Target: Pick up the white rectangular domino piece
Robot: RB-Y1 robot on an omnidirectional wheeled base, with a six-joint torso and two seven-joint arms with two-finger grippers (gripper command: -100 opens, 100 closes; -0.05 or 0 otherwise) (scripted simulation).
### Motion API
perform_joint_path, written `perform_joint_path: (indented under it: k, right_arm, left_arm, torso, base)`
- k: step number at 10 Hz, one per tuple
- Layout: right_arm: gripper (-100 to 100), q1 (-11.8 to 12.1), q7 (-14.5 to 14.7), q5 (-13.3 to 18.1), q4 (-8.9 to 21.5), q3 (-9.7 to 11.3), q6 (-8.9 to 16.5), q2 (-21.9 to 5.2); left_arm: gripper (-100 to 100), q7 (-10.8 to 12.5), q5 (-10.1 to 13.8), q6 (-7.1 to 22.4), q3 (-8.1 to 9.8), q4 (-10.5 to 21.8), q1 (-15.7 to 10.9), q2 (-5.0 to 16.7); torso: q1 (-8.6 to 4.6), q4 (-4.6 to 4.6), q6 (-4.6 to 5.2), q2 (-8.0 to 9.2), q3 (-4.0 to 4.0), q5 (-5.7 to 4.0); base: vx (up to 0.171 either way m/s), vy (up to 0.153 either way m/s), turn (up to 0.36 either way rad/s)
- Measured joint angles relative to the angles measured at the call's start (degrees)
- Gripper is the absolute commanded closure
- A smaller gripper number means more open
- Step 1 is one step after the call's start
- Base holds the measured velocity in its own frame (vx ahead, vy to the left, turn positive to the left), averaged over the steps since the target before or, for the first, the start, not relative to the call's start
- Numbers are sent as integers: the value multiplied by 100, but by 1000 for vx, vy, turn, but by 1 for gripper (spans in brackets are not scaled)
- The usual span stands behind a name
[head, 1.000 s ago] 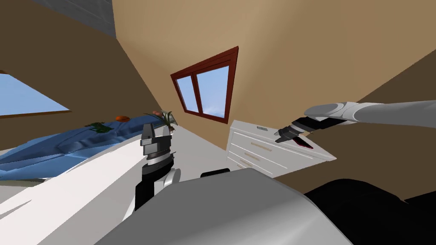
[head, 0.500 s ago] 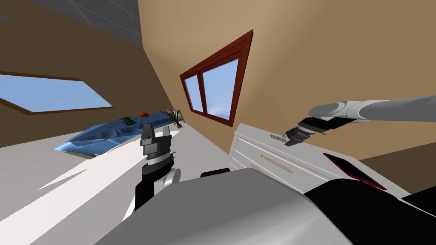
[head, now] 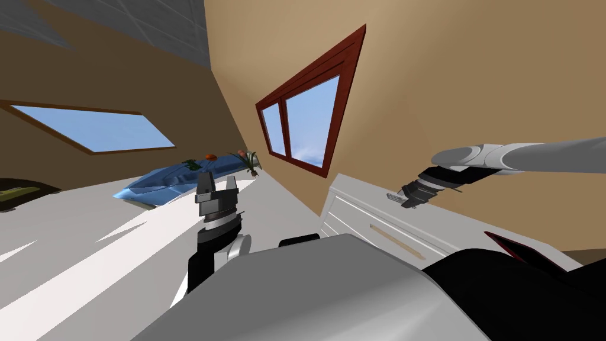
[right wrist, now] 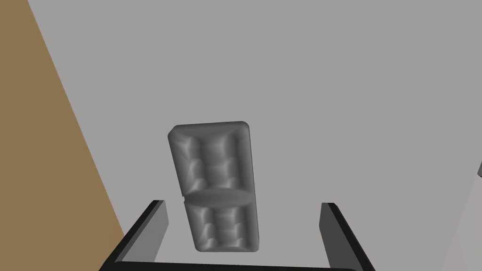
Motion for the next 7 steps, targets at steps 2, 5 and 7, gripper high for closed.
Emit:
perform_joint_path:
  k: [2,5,7]
  right_arm:
    - [-100,136,32,86,-5,-55,172,205]
    - [100,147,36,97,-2,-70,191,211]
    - [100,147,34,95,-2,-69,189,213]
  left_arm:
    - [0,0,0,0,0,0,0,0]
    - [0,0,0,0,0,0,0,0]
    - [0,0,0,0,0,0,0,0]
  torso:
    - [5,1,1,3,2,1]
    - [2,0,3,5,2,-3]
    - [-2,0,1,3,1,-3]
  base:
    - [4,10,25]
    - [0,0,0]
    - [0,0,0]
